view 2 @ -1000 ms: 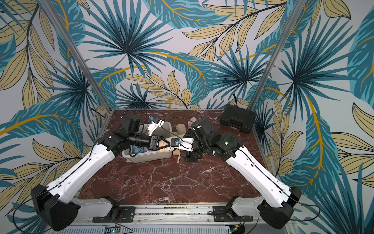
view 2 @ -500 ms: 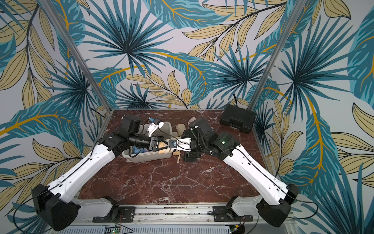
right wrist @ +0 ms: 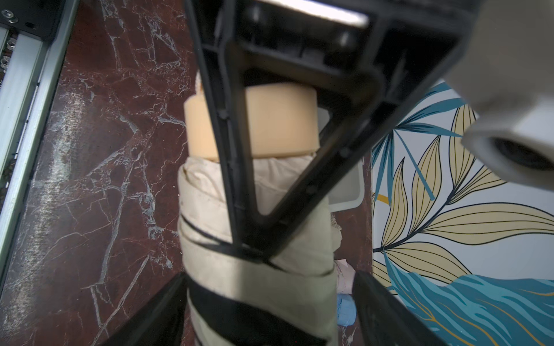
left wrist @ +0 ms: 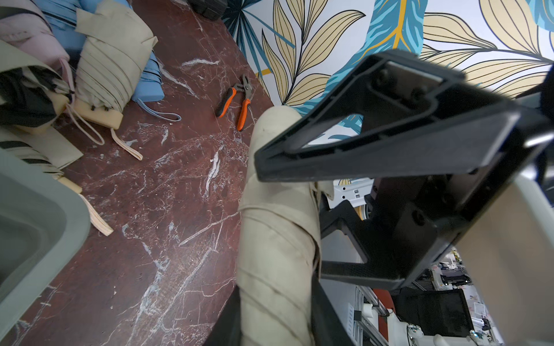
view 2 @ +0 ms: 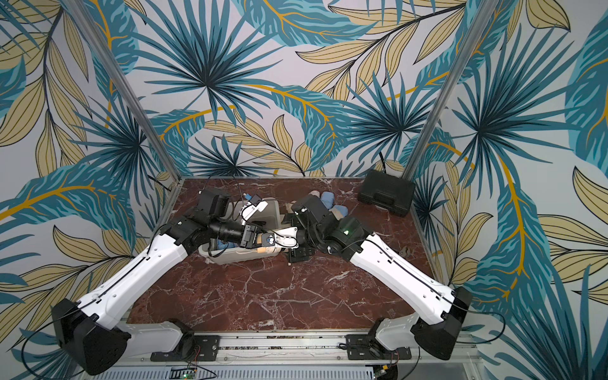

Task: Put the umbrella into the storage box
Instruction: Pick up the umbrella from the center of the board.

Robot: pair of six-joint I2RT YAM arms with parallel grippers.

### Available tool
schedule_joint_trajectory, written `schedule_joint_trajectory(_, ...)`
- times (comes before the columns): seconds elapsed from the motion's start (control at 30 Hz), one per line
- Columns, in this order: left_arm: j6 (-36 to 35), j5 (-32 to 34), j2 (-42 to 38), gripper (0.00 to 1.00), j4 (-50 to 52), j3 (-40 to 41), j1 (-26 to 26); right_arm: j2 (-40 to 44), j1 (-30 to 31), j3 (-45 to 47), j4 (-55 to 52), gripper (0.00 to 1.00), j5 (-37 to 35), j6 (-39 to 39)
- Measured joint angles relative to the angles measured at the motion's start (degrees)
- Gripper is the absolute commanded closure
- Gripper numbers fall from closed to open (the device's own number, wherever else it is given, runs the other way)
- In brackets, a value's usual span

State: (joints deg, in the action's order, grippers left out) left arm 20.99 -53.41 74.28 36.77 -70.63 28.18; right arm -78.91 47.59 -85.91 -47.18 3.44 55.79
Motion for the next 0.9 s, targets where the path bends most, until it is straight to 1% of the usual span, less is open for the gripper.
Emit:
schedule_joint_trajectory(0.07,-0.28,0.04,0.0,0.8,0.39,0.0,0.0,-0.2,0.02,0.33,0.42,0.13,0.02,0.2)
schedule_joint_trajectory(0.2,-1.16,0.04,0.0,0.8,1.27,-0.02,0.0,-0.2,0.04,1.42,0.76,0.22,0.0,0.85)
schedule_joint_trajectory(0.23,-1.29,0.07,0.0,0.8,1.46,-0.02,0.0,-0.2,0.09,1.68,0.76,0.23,-0.02,0.94)
schedule_joint_trajectory(0.37,-1.75,-0.02,0.0,0.8,1.84,-0.02,0.0,-0.22,0.11,2.12,0.83,0.2,-0.33,1.46)
schedule_joint_trajectory(0.43,-2.01,-0.26,0.0,0.8,1.95,-0.02,0.0,-0.22,0.11,2.51,1.05,0.21,-0.7,1.68)
schedule_joint_trajectory(0.53,-2.38,-0.76,0.0,0.8,2.12,-0.04,0.0,-0.24,0.11,3.04,1.11,0.27,-0.87,1.77)
schedule_joint_trajectory(0.63,-2.58,-0.9,0.0,0.81,2.47,-0.46,0.0,-0.24,0.15,3.15,1.36,0.4,-0.94,1.99)
schedule_joint_trajectory(0.73,-2.49,-1.14,0.0,0.8,2.21,-0.52,-0.07,-0.24,0.22,3.15,1.55,0.48,-1.44,2.62)
schedule_joint_trajectory(0.8,-2.51,-1.36,0.0,0.74,2.03,-0.52,-0.11,-0.17,0.31,3.15,1.6,0.53,-1.62,2.84)
schedule_joint_trajectory(0.83,-2.51,-1.46,0.0,0.68,1.97,-0.52,-0.13,-0.15,0.35,3.15,1.64,0.54,-1.68,2.99)
schedule_joint_trajectory(0.9,-2.6,-1.79,0.0,0.47,1.68,-0.55,-0.15,0.0,0.35,3.15,1.7,0.57,-1.75,2.93)
